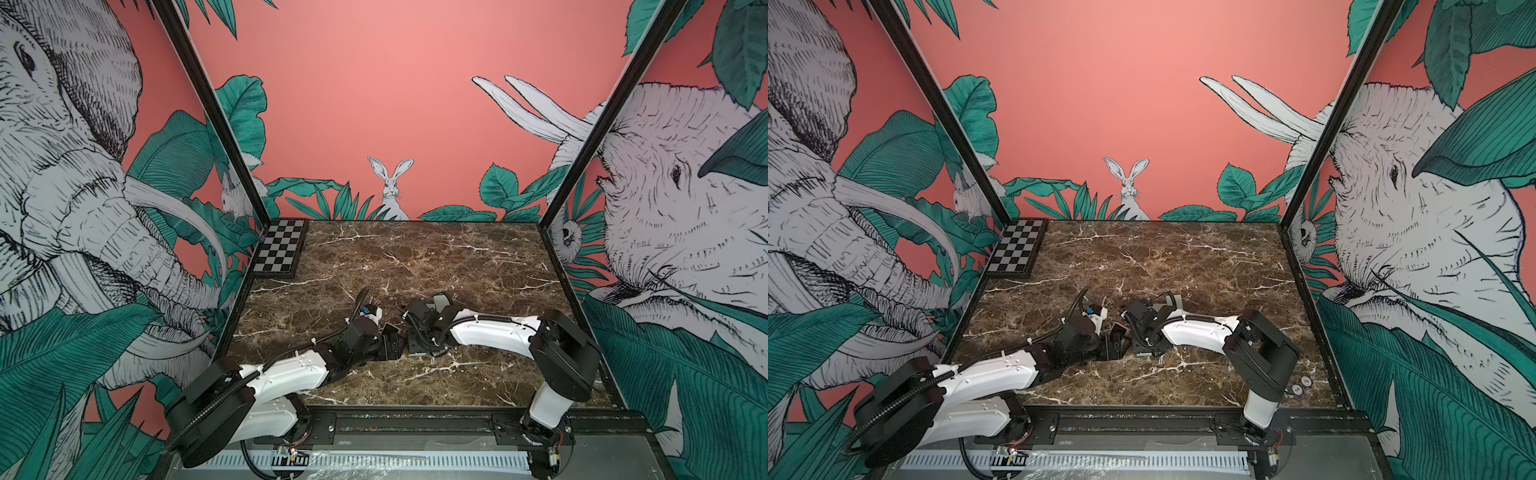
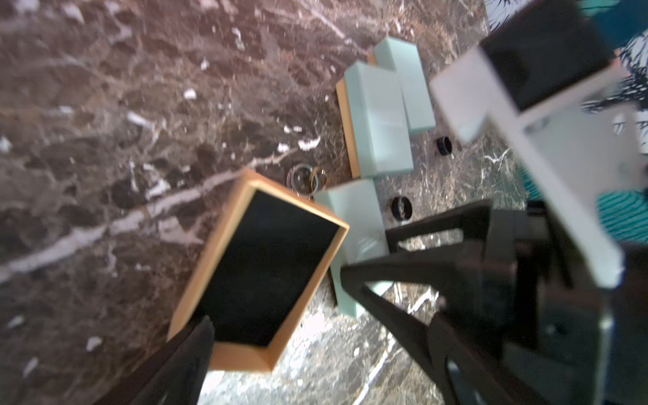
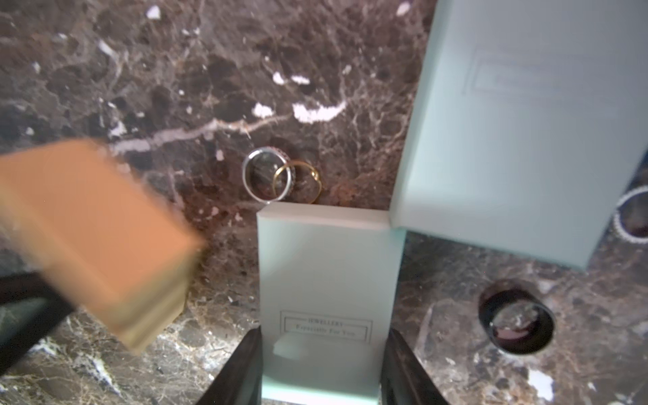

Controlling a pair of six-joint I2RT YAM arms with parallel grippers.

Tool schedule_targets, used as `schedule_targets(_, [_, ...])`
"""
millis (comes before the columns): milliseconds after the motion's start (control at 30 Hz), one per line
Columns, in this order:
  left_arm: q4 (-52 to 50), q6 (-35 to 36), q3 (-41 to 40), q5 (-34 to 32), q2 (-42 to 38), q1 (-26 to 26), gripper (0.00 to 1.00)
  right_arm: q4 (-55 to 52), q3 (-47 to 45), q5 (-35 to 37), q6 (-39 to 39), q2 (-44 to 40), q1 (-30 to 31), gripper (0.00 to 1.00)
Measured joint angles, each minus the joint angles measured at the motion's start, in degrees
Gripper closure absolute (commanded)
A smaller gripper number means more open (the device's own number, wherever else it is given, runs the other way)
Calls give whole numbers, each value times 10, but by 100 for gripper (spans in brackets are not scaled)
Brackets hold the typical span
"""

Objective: Take the rings out of the lift-off lid box
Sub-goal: Adjust the jewelry box at the center of the board, then close the lid on the jewelry box.

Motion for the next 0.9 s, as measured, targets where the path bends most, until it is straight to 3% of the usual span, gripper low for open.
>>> schedule_targets(333, [-80, -30, -4, -32, -125, -14, 2, -1, 26, 16, -6, 7, 2, 60])
schedule_targets(600, [-158, -14, 72, -64, -165, -15, 1, -18, 55, 21, -17, -7, 7, 60])
schedule_targets(900, [-358, 45, 158, -186, -242, -3, 1, -71, 134, 25, 4, -1, 35, 60])
